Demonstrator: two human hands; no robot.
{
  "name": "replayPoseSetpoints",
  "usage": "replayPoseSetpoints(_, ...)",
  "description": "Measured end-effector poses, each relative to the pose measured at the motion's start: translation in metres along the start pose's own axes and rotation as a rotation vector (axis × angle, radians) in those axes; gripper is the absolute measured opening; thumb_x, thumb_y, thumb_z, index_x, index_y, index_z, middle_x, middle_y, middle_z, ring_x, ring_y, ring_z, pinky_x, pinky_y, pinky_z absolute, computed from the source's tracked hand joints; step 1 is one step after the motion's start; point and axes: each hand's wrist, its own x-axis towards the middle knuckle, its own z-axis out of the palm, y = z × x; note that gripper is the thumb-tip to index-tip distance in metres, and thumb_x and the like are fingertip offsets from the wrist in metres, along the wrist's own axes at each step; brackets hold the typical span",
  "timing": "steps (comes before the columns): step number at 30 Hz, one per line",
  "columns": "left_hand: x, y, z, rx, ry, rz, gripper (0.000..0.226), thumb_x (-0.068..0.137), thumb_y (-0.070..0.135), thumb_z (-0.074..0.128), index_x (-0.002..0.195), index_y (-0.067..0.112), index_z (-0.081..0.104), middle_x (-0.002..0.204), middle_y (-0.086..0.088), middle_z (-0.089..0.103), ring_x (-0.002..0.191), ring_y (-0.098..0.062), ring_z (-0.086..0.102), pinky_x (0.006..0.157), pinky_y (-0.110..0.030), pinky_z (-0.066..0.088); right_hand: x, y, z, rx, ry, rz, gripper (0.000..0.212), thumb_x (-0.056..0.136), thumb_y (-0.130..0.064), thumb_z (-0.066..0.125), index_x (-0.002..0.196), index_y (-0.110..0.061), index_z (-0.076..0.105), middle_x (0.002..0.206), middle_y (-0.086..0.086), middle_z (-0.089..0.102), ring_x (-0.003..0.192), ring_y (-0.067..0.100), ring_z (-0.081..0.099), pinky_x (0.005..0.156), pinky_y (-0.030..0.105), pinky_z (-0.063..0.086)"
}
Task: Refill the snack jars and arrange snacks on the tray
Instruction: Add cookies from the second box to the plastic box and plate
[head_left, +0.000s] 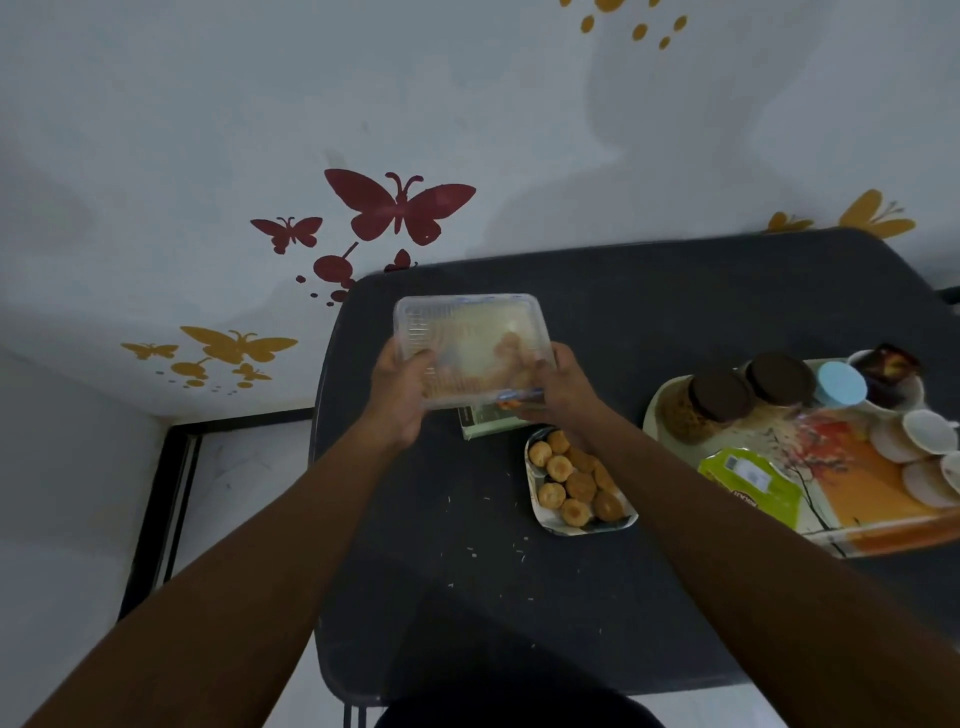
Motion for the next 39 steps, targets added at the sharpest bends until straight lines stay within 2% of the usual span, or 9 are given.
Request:
replayPoseSetpoints(4, 0.006, -0.004, -0.002, 0.019, -0.010, -0.118, 0.042, 0.101, 0.010, 0.055, 0.142, 0.019, 0.051, 0.134, -0.012, 0.065, 0.118, -0.034, 0.067, 0.096, -0.063, 0.055, -0.003, 0.000, -0.014, 0.154, -0.069, -0.018, 0.032, 0.104, -0.023, 0.057, 0.135, -0.018, 0.048, 0.130, 0.010, 0.062, 0.113, 0.030, 0.068, 0.088, 0.053, 0.060)
replayPoseSetpoints(11, 0.009, -0.003, 0.010, 0.045, 0.172, -0.124, 0.025, 0.100, 0.047, 0.062, 0.115, 0.028, 0.070, 0.107, -0.001, 0.078, 0.099, -0.026, 0.076, 0.084, -0.054, 0.062, -0.014, 0.007, -0.029, 0.284, -0.143, 0.032, 0.044, 0.095, -0.001, 0.062, 0.135, -0.015, 0.048, 0.134, 0.012, 0.056, 0.120, 0.034, 0.062, 0.094, 0.054, 0.057)
replayPoseSetpoints(15, 0.006, -0.009, 0.011, 0.202, 0.083, -0.036, 0.026, 0.101, 0.046, 0.061, 0.117, 0.029, 0.069, 0.112, -0.002, 0.076, 0.103, -0.025, 0.074, 0.086, -0.051, 0.061, -0.013, 0.004, -0.033, 0.201, -0.038, 0.095, 0.051, 0.088, -0.029, 0.076, 0.131, -0.015, 0.052, 0.127, 0.014, 0.065, 0.109, 0.034, 0.070, 0.090, 0.058, 0.058)
replayPoseSetpoints(21, 0.011, -0.002, 0.020, 0.271, -0.120, -0.167, 0.044, 0.102, 0.053, 0.052, 0.127, 0.022, 0.069, 0.114, -0.008, 0.076, 0.101, -0.027, 0.076, 0.089, -0.050, 0.061, -0.012, 0.003, -0.039, -0.080, 0.121, -0.118, 0.032, 0.089, -0.050, 0.071, 0.107, -0.024, 0.074, 0.100, 0.000, 0.078, 0.094, 0.018, 0.075, 0.082, 0.039, 0.063)
replayPoseSetpoints(25, 0.010, -0.013, 0.030, 0.361, 0.062, -0.047, 0.049, 0.097, 0.063, 0.054, 0.105, 0.020, 0.076, 0.095, -0.004, 0.079, 0.085, -0.022, 0.078, 0.082, -0.047, 0.064, -0.014, 0.003, -0.048, -0.162, 0.148, -0.148, 0.038, 0.088, -0.052, 0.072, 0.110, -0.021, 0.073, 0.102, 0.001, 0.077, 0.092, 0.014, 0.074, 0.073, 0.029, 0.062)
replayPoseSetpoints(29, 0.010, -0.025, 0.043, 0.338, 0.009, -0.046, 0.057, 0.099, 0.068, 0.043, 0.110, 0.023, 0.075, 0.101, -0.005, 0.079, 0.093, -0.024, 0.077, 0.086, -0.048, 0.062, -0.017, 0.007, -0.057, -0.136, 0.297, -0.065, 0.053, 0.077, -0.060, 0.078, 0.111, -0.024, 0.060, 0.106, -0.002, 0.071, 0.092, 0.013, 0.072, 0.073, 0.033, 0.063)
replayPoseSetpoints(32, 0.013, -0.033, 0.055, 0.215, 0.161, -0.042, 0.071, 0.103, 0.068, 0.024, 0.119, 0.018, 0.072, 0.114, -0.010, 0.074, 0.106, -0.028, 0.071, 0.095, -0.050, 0.056, -0.015, 0.010, -0.059, -0.028, 0.493, -0.111, 0.055, 0.073, -0.061, 0.082, 0.104, -0.027, 0.052, 0.105, -0.002, 0.068, 0.090, 0.013, 0.071, 0.070, 0.035, 0.063)
replayPoseSetpoints(35, 0.012, -0.050, 0.058, 0.709, 0.236, 0.245, 0.048, 0.107, 0.048, 0.033, 0.113, 0.019, 0.071, 0.113, -0.007, 0.072, 0.101, -0.025, 0.067, 0.086, -0.041, 0.054, -0.013, 0.010, -0.069, 0.104, 0.686, -0.191, 0.056, 0.075, -0.056, 0.083, 0.103, -0.025, 0.047, 0.101, -0.003, 0.065, 0.087, 0.010, 0.069, 0.069, 0.030, 0.061)
replayPoseSetpoints(39, 0.012, -0.081, 0.046, 1.475, -0.040, 0.424, 0.038, 0.100, 0.046, 0.050, 0.131, 0.028, 0.062, 0.129, -0.005, 0.063, 0.114, -0.032, 0.057, 0.090, -0.045, 0.051, -0.011, 0.010, -0.081, 0.033, 0.810, -0.289, 0.053, 0.081, -0.052, 0.079, 0.106, -0.023, 0.042, 0.096, -0.008, 0.057, 0.080, 0.000, 0.061, 0.058, 0.011, 0.048)
